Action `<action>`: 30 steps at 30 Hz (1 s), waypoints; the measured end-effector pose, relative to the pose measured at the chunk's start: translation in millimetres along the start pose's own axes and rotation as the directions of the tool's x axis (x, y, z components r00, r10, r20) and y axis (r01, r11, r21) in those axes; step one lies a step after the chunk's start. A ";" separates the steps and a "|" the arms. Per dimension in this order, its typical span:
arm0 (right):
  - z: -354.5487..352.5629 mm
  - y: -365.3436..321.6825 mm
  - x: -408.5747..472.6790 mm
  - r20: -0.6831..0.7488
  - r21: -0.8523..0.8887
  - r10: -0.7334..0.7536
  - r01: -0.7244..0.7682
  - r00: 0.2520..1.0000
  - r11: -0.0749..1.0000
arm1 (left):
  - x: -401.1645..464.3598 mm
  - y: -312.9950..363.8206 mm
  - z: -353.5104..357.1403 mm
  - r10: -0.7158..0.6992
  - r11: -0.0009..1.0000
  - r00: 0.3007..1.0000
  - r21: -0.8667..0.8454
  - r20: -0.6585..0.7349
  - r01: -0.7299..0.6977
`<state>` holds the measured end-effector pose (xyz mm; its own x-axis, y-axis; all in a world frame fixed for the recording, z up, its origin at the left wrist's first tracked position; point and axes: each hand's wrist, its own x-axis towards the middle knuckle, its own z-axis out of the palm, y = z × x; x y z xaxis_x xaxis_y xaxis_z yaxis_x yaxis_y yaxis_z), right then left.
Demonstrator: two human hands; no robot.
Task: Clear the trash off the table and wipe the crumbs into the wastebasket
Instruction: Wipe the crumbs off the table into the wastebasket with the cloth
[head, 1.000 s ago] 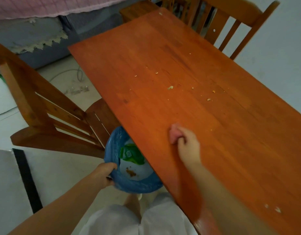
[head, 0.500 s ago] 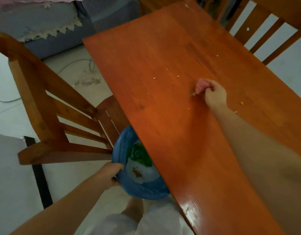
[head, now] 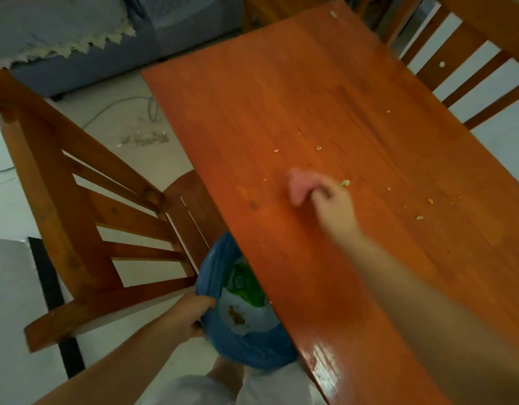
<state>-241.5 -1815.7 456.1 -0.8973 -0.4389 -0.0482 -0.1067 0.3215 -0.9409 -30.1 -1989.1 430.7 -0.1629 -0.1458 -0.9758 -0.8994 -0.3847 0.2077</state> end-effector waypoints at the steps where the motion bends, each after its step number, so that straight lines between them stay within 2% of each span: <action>1: -17.1 12.1 37.4 -0.153 0.007 0.063 -0.063 0.986 0.998 | 0.2 1.0 -0.9 -0.003 1.000 1.000 0.000 0.004 0.003; 3: -45.3 33.3 97.8 -0.423 0.069 0.293 -0.291 0.858 0.954 | 1.8 1.8 -2.8 -0.002 1.000 1.000 -0.003 0.014 0.002; 4: -51.2 45.4 117.2 -0.473 0.116 0.398 -0.392 0.786 0.913 | 3.6 0.9 -3.6 -0.001 1.000 1.000 -0.001 0.015 0.001; 5: -48.4 49.6 128.3 -0.496 0.125 0.445 -0.446 0.745 0.886 | 5.0 0.0 -4.5 -0.005 1.000 1.000 -0.001 0.015 0.005; 6: -39.4 56.0 139.9 -0.492 0.104 0.435 -0.444 0.754 0.890 | 6.5 -0.8 -5.8 -0.013 1.000 1.000 -0.001 0.012 0.013; 10: 11.5 32.9 149.0 -0.291 -0.112 0.230 -0.271 0.929 0.956 | 9.7 -1.3 -7.2 -0.019 1.000 1.000 0.003 0.009 0.019; 14: 35.9 19.6 120.9 -0.118 -0.276 0.082 -0.112 0.990 0.955 | 10.0 -2.7 -8.7 -0.012 1.000 1.000 -0.002 0.009 0.012; 18: 46.8 6.4 54.0 0.069 -0.319 0.033 -0.009 0.997 0.948 | 10.4 -5.6 -10.6 -0.001 1.000 1.000 -0.020 0.014 0.001; 21: 49.5 -3.4 -17.9 0.213 -0.276 0.020 0.041 0.977 0.960 | 11.1 -6.1 -12.2 -0.005 1.000 1.000 -0.021 0.003 0.005; 23: 51.5 -8.6 -63.8 0.324 -0.247 0.063 0.020 0.944 0.969 | 10.8 -5.6 -13.3 -0.010 1.000 1.000 -0.015 -0.003 0.010; 25: 49.2 -14.0 -83.4 0.430 -0.230 0.161 -0.065 0.888 0.971 | 10.9 -5.3 -14.2 -0.010 1.000 1.000 -0.012 -0.001 0.010; 27: 44.3 -21.7 -62.3 0.457 -0.166 0.262 -0.208 0.850 0.964 | 10.9 -5.0 -14.0 -0.009 1.000 1.000 -0.008 -0.007 0.009; 28: 42.0 -25.4 -38.7 0.407 -0.125 0.259 -0.228 0.876 0.966 | 10.3 -4.7 -13.6 -0.009 1.000 1.000 -0.008 -0.008 0.008; 30: 41.3 -29.5 24.9 0.213 -0.098 0.176 -0.158 0.961 0.982 | 10.5 -5.4 -13.2 -0.005 1.000 1.000 -0.024 -0.002 0.005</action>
<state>-243.0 -1870.8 468.8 -0.7899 -0.5437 -0.2837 -0.0048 0.4680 -0.8837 -21.6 -2000.6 420.2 -0.1578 -0.1459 -0.9766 -0.8903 -0.4069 0.2046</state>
